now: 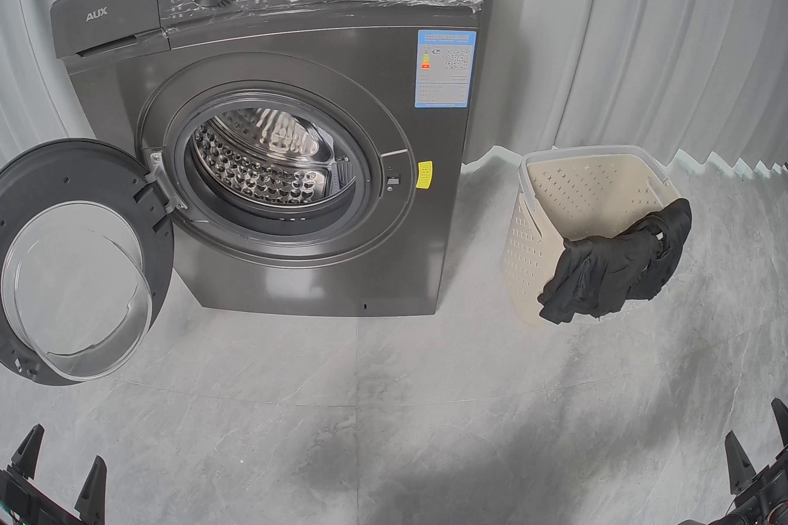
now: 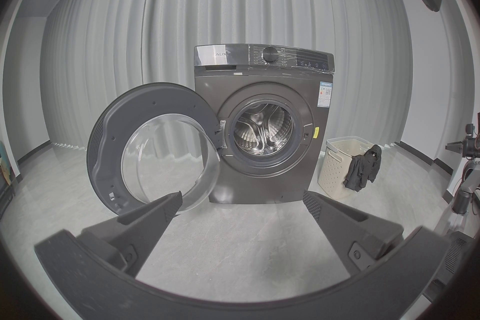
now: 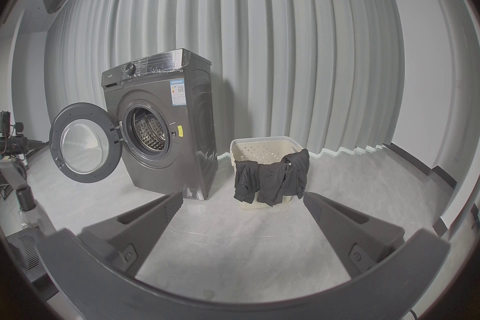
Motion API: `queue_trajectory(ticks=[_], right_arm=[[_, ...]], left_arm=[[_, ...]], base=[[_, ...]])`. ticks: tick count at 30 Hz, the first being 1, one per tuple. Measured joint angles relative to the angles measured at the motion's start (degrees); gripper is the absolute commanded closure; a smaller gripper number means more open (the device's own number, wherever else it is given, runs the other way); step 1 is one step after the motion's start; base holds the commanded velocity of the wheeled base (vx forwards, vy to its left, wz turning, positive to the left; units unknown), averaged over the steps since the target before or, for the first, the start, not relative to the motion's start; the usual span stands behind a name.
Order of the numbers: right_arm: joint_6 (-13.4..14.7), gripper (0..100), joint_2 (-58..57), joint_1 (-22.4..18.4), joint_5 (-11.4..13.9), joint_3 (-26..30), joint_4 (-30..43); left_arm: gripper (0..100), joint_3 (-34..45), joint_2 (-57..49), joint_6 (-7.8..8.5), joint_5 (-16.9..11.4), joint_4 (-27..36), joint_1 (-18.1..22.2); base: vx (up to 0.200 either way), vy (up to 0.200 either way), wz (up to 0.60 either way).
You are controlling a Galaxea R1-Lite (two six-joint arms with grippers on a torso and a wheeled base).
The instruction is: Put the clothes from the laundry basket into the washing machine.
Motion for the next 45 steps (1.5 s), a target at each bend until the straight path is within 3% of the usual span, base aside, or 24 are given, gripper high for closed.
queue_trajectory(ticks=[5,45], right_arm=[[0.0,0,0.0,0.0,0.0,0.0,0.0],[0.0,0,0.1,0.0,0.0,0.0,0.0]], left_arm=[[0,0.0,0.0,-0.04,0.0,0.0,0.0],[0,0.0,0.0,-0.02,0.0,0.1,0.0]], base=[[0.000,0.000,0.00],[0.000,-0.200,0.00]])
